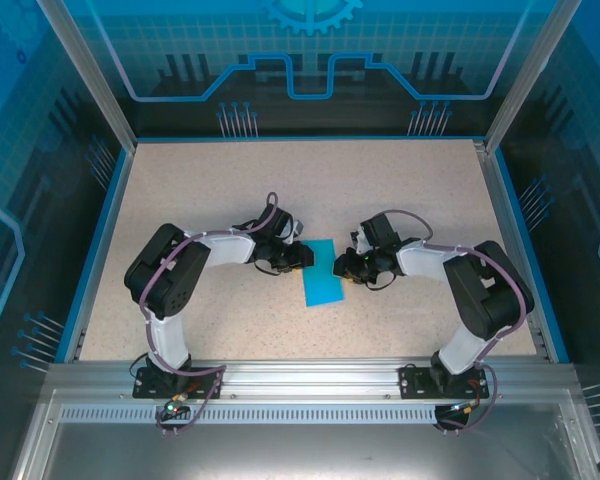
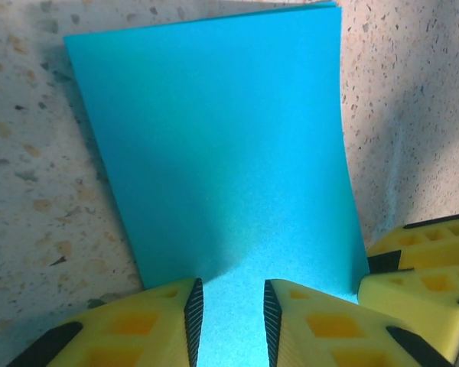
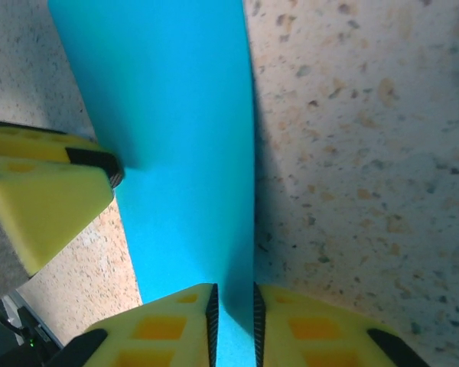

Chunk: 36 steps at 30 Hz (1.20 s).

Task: Fold a paper plane with a square sheet of paper (pick it up from the middle)
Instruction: Third fold the triangle at the center of the table.

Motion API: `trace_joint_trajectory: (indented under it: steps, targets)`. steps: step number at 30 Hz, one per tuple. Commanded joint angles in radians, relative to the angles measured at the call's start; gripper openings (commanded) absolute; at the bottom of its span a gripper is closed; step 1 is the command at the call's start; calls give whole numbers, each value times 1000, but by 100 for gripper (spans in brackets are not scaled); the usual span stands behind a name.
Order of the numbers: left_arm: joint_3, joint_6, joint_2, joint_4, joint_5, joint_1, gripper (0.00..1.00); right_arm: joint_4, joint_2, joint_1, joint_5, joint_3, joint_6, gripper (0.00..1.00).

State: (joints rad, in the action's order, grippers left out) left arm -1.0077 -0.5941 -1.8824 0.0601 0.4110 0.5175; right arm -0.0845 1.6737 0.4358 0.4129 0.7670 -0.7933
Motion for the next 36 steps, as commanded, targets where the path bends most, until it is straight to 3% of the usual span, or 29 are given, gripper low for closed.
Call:
trace_joint_trajectory:
  steps: [1,11,21,27,31,36]
  targets:
    - [8,42,67,27,26,3,33,25,8,-16,44,4,-19,18]
    - [117,89,223,18,9,19,45,129,-18,-15,39,-63,-166,10]
    - [177,150,304,26,-51,91,56,174,-67,9,5,-120,-277,12]
    - [201,151,322,29,-59,113,55,176,-103,27,-11,-137,-274,22]
    - [219,114,328,8,-61,116,48,143,-89,29,12,-107,-226,22]
    - [219,103,321,-12,-61,128,48,76,-57,26,12,-54,-158,18]
